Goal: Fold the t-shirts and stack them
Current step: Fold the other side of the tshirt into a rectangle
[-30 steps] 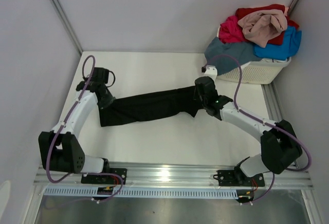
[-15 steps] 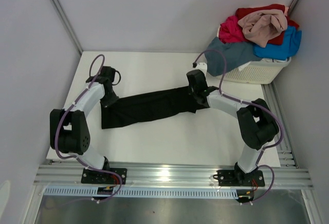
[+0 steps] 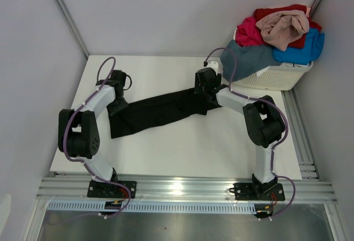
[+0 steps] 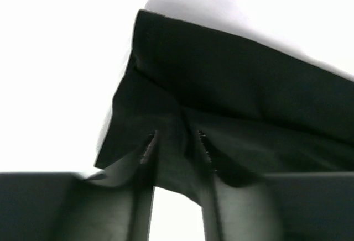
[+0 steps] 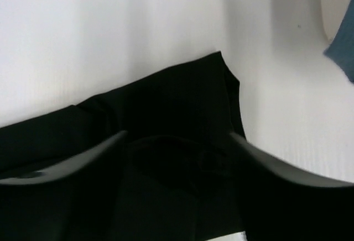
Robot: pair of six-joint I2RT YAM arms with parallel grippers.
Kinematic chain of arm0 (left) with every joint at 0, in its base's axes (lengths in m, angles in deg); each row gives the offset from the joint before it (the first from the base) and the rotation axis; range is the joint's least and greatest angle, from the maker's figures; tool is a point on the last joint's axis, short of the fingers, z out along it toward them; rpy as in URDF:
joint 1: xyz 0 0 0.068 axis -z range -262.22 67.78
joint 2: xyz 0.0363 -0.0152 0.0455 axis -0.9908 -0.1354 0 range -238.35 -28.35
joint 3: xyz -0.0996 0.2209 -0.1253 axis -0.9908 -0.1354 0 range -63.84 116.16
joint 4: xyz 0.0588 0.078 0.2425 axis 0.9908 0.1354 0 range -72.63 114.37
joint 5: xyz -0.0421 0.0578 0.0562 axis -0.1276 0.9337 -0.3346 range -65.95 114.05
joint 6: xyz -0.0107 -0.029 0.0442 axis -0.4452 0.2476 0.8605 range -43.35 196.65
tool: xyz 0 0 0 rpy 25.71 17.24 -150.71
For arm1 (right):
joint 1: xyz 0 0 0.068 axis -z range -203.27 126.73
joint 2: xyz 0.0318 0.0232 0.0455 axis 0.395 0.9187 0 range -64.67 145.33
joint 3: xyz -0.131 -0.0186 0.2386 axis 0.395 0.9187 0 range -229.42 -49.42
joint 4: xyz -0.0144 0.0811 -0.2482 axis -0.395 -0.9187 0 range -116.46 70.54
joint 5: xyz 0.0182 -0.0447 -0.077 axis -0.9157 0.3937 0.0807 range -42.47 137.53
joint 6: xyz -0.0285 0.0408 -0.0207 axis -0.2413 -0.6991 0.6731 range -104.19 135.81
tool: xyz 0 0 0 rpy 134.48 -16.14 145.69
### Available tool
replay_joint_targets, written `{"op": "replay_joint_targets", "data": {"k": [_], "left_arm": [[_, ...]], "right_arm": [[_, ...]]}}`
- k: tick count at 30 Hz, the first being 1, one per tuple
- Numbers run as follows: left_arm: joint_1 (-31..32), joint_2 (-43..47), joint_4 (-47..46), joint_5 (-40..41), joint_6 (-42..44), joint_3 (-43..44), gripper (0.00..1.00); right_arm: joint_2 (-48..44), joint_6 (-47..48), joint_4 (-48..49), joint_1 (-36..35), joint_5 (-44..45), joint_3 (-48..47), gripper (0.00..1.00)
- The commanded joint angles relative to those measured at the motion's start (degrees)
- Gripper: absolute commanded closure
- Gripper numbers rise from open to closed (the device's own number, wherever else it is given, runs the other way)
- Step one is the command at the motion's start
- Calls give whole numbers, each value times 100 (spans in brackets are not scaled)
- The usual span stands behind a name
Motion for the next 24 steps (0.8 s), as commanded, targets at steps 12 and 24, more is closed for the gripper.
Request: {"op": "replay_joint_targets", "data": {"k": [12, 24], "left_arm": [[269, 931, -268, -154, -264, -403, 13], [1175, 818, -190, -207, -528, -720, 13]], "right_arm": [[-1388, 394, 721, -52, 225, 1334, 6], [-1793, -54, 597, -263, 137, 1949, 22]]}}
